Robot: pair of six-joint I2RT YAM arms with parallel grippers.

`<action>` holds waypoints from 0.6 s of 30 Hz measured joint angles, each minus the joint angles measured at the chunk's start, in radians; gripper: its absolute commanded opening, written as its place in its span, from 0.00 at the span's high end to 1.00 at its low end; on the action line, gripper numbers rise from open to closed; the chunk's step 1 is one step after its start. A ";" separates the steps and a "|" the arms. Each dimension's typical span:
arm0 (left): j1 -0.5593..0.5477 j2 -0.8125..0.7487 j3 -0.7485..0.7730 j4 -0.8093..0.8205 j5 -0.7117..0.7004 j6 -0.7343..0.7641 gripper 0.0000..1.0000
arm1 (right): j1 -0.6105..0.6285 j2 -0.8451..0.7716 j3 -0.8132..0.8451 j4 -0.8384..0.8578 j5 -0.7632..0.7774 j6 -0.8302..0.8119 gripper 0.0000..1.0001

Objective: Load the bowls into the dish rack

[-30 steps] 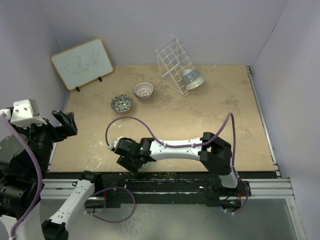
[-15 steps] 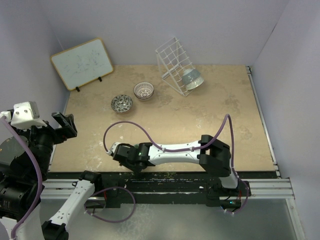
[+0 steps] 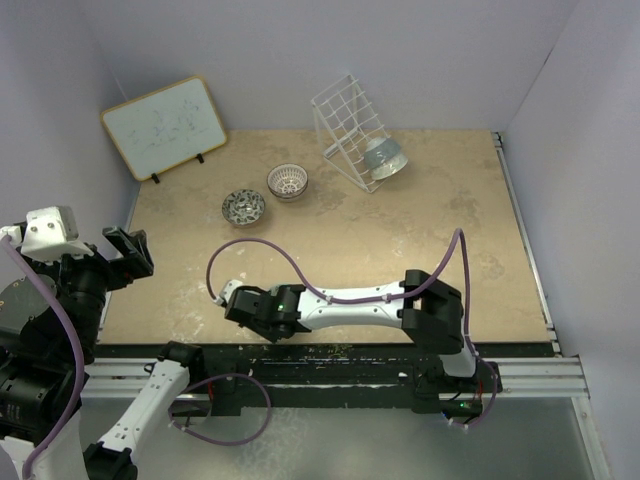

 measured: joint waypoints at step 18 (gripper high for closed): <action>0.000 0.005 0.042 0.007 0.000 0.002 0.01 | -0.532 -0.414 -0.203 0.462 -0.423 0.224 1.00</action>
